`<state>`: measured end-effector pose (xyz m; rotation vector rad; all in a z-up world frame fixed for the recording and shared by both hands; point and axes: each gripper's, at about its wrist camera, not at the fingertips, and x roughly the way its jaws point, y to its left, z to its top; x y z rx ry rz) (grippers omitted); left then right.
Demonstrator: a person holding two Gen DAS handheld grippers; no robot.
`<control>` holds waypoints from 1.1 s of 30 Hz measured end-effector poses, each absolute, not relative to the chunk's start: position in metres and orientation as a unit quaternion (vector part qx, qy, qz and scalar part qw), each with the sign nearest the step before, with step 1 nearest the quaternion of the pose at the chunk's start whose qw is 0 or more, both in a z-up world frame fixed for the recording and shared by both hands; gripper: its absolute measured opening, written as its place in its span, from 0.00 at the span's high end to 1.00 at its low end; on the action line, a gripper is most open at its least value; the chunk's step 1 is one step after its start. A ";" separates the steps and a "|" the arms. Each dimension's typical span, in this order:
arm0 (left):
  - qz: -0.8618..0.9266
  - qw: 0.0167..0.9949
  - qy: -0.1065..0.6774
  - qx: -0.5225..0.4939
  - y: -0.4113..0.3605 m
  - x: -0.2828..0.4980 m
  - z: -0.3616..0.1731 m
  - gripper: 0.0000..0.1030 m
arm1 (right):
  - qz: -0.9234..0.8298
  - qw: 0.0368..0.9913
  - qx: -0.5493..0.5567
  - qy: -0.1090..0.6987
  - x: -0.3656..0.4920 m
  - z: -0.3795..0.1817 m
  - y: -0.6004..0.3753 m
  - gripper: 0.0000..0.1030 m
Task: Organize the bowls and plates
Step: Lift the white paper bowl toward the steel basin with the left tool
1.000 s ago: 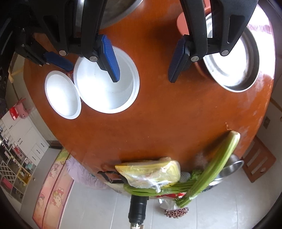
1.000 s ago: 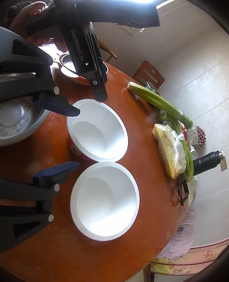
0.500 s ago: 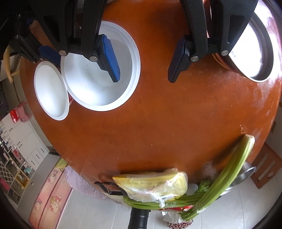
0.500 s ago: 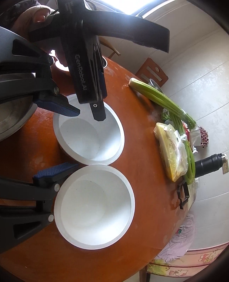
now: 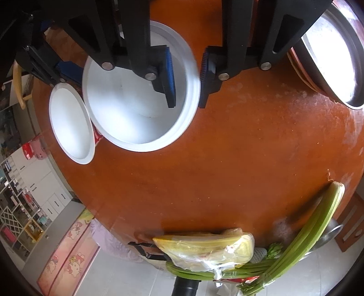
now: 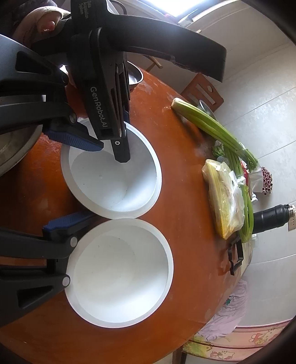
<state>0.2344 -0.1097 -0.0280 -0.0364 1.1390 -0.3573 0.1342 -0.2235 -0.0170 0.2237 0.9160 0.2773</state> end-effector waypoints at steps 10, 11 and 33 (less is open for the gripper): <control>-0.170 0.832 0.527 -0.027 -0.103 0.225 -0.017 0.83 | 0.134 0.891 0.089 0.424 0.127 -0.008 -0.217 0.49; -0.170 0.833 0.526 -0.027 -0.103 0.224 -0.015 0.83 | 0.134 0.892 0.088 0.422 0.126 -0.007 -0.217 0.49; -0.172 0.854 0.490 -0.040 -0.079 0.179 0.020 0.79 | 0.156 0.906 0.065 0.387 0.094 0.023 -0.198 0.49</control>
